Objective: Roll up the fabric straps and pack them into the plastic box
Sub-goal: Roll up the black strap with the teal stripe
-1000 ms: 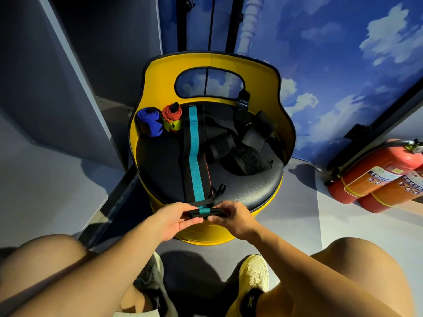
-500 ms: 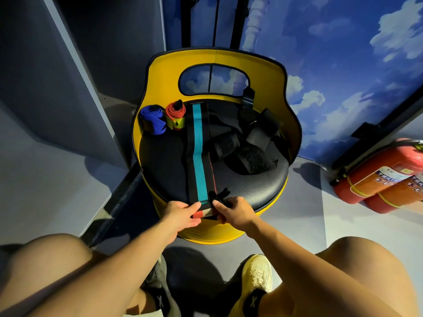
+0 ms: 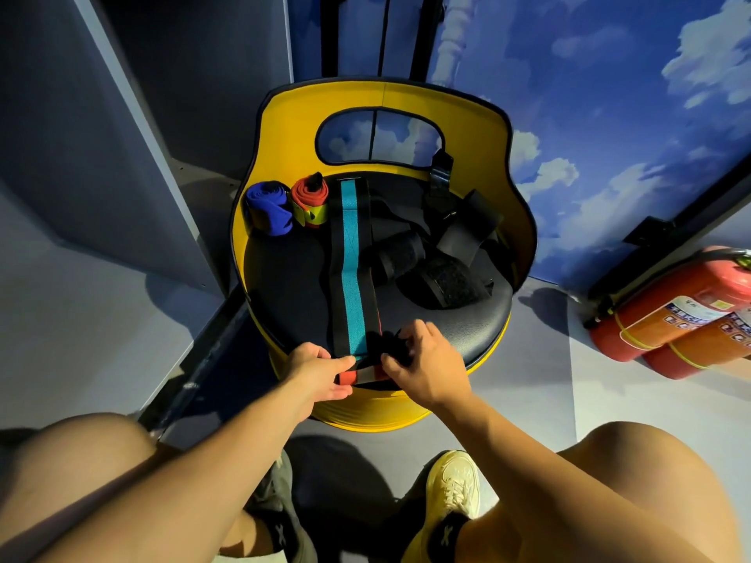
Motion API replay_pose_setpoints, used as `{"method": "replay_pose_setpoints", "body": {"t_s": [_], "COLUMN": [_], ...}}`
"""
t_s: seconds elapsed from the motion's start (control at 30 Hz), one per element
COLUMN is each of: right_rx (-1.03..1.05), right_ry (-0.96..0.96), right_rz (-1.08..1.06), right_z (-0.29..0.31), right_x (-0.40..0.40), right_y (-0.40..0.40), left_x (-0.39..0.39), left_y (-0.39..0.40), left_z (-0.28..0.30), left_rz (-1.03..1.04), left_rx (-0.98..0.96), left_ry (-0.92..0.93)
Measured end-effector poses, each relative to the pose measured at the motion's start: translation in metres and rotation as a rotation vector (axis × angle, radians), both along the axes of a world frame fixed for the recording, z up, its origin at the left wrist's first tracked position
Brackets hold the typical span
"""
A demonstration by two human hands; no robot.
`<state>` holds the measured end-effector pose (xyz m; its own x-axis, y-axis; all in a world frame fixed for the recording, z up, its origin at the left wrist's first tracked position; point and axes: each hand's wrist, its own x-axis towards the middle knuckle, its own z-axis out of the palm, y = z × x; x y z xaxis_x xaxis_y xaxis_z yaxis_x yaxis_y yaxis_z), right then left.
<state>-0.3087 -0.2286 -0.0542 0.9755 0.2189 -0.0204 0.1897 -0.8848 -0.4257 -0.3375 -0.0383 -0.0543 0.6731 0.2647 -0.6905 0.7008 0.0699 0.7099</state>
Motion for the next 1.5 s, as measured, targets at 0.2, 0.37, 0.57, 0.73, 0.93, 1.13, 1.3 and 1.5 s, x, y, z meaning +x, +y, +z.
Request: {"method": "replay_pose_setpoints", "body": {"t_s": [0.2,0.37,0.57,0.73,0.93,1.13,1.3,1.5], "right_rx": [-0.165,-0.363,-0.263,-0.23,-0.204,-0.111,0.053,0.075], "right_ry": [-0.428,-0.455,-0.446,-0.402,-0.334,-0.162,-0.023,-0.012], "right_rz": [0.563,0.556,0.551,0.531,0.508,0.502,0.361,0.283], "right_z": [-0.011,-0.017,-0.02,-0.019,-0.02,-0.017,-0.013,-0.016], "right_x": [0.001,0.001,0.007,0.013,0.013,0.02,0.03,0.039], "right_y": [-0.007,-0.004,0.002,0.005,0.006,0.001,0.004,0.013], "left_x": [0.003,0.007,0.006,0.008,0.007,0.011,0.016,0.019], "left_y": [0.0,0.003,0.009,0.022,0.024,0.022,0.022,0.011], "left_z": [0.006,0.005,0.007,0.009,-0.006,-0.008,-0.013,-0.021], "left_rz": [-0.008,-0.002,-0.202,-0.58,-0.851,-0.76,-0.695,-0.427], "left_rx": [-0.038,-0.065,0.193,0.793,0.857,0.757,0.666,0.654], "left_ry": [0.015,0.042,0.004,-0.363,-0.532,-0.504,-0.435,-0.433]}}
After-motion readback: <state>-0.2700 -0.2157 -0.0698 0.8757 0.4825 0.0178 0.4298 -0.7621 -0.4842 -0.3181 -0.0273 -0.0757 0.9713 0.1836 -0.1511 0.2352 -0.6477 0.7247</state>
